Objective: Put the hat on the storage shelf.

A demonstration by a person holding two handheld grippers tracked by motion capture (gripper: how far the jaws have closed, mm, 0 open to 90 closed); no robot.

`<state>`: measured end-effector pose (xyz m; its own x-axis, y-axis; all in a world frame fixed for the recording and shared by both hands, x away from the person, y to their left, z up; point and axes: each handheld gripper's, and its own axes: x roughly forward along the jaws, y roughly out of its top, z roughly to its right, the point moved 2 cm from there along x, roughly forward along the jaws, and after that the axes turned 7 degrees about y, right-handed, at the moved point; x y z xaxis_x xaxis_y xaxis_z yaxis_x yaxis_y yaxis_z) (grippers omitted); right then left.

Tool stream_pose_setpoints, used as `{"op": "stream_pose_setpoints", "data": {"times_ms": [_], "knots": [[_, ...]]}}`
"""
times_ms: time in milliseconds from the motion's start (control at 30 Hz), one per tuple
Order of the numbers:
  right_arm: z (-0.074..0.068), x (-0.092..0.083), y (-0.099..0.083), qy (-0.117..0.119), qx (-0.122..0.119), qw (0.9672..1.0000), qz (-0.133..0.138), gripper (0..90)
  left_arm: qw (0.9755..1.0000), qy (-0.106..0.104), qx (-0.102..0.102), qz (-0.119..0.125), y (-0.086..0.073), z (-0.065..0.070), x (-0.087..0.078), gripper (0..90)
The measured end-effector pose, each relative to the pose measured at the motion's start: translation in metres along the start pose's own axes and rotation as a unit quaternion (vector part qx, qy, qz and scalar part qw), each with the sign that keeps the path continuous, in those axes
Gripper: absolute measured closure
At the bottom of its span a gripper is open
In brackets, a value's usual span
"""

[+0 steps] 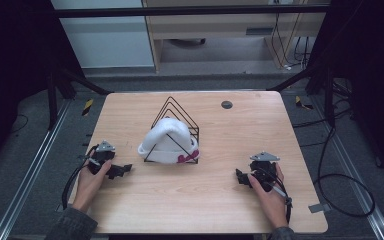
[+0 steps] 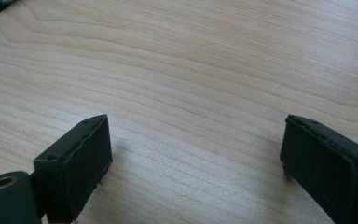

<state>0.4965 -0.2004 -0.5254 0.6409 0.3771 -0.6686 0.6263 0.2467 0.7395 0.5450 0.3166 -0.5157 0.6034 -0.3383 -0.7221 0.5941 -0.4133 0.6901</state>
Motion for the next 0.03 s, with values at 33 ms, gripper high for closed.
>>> {"op": "stream_pose_setpoints", "data": {"times_ms": [33], "knots": [[-0.0004, 0.0003, 0.0001, -0.002, 0.002, 1.0, 0.0, 8.8, 1.0, 0.003, 0.004, 0.001, -0.0004, 0.0001, 0.0003, 3.1]]}}
